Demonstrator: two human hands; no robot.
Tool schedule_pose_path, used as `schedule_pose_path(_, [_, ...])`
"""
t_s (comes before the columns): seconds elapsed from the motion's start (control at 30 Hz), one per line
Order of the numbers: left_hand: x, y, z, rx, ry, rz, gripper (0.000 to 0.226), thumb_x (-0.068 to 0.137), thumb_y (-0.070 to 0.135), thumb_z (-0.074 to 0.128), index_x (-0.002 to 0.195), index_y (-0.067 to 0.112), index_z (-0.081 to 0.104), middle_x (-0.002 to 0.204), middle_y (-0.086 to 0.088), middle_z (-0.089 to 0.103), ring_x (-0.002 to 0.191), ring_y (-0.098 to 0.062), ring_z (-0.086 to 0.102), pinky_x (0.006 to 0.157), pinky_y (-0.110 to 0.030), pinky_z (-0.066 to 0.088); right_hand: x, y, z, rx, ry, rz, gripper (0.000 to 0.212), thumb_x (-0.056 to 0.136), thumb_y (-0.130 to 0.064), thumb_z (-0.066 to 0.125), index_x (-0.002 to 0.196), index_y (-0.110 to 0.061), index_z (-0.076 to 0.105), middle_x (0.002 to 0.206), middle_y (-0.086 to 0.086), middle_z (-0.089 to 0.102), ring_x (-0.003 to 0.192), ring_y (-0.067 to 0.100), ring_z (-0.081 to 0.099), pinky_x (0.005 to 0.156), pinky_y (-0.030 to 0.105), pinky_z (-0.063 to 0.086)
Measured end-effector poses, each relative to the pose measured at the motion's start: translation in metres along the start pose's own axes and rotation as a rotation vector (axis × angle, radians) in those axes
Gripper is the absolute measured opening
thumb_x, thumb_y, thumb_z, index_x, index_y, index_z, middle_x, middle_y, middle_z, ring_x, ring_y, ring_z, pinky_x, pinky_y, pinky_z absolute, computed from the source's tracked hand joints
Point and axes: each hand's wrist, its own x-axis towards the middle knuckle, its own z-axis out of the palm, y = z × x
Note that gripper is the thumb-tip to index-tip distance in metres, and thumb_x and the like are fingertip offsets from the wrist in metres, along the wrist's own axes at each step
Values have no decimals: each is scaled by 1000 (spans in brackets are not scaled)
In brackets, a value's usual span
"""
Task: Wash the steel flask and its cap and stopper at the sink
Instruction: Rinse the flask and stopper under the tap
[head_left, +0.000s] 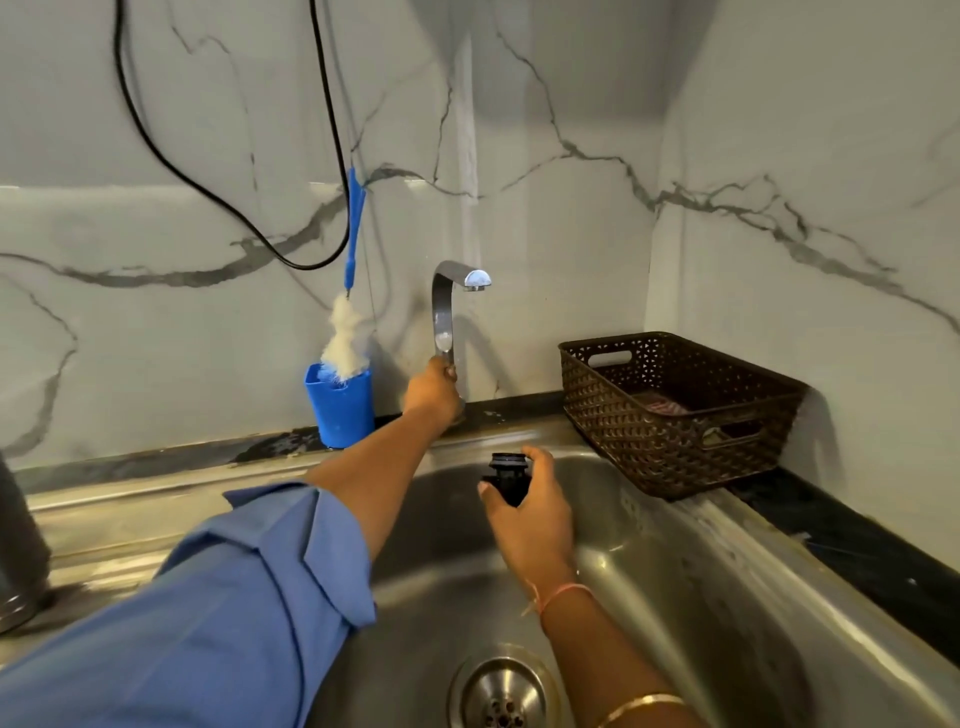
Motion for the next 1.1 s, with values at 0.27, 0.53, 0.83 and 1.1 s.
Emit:
schedule_pose_path(0.27, [-11, -4, 11, -374, -19, -102, 58, 99, 19, 45, 147, 23, 14, 131, -19, 49, 103, -30, 56, 93, -42, 49, -1, -2, -2, -5, -8, 16, 50, 84, -16, 68, 127, -20, 44, 120, 4, 59, 109, 19, 57, 86, 23, 45])
schedule_pose_path(0.53, [-28, 20, 27, -1019, -86, -503, 55, 95, 4, 51, 142, 3, 24, 138, -15, 45, 121, -29, 52, 91, -38, 53, 2, 0, -2, -25, -5, 63, 57, 82, -13, 69, 132, -17, 43, 124, 5, 57, 113, 21, 55, 93, 28, 45])
schedule_pose_path(0.83, [-54, -7, 28, -834, -87, -463, 15, 98, 6, 45, 107, 5, 57, 82, -8, 63, 71, -16, 59, 61, -25, 51, 11, 7, 4, -57, -18, 61, 45, 80, -20, 70, 121, -18, 52, 115, 3, 62, 104, 19, 59, 87, 29, 50])
schedule_pose_path(1.1, [-106, -37, 7, -903, -201, -662, 18, 98, 11, 41, 93, 4, 58, 84, -15, 65, 75, -24, 65, 69, -37, 56, 34, -2, 4, 24, -154, 47, 41, 75, -14, 77, 111, -15, 57, 106, 1, 64, 92, 12, 55, 79, 20, 44])
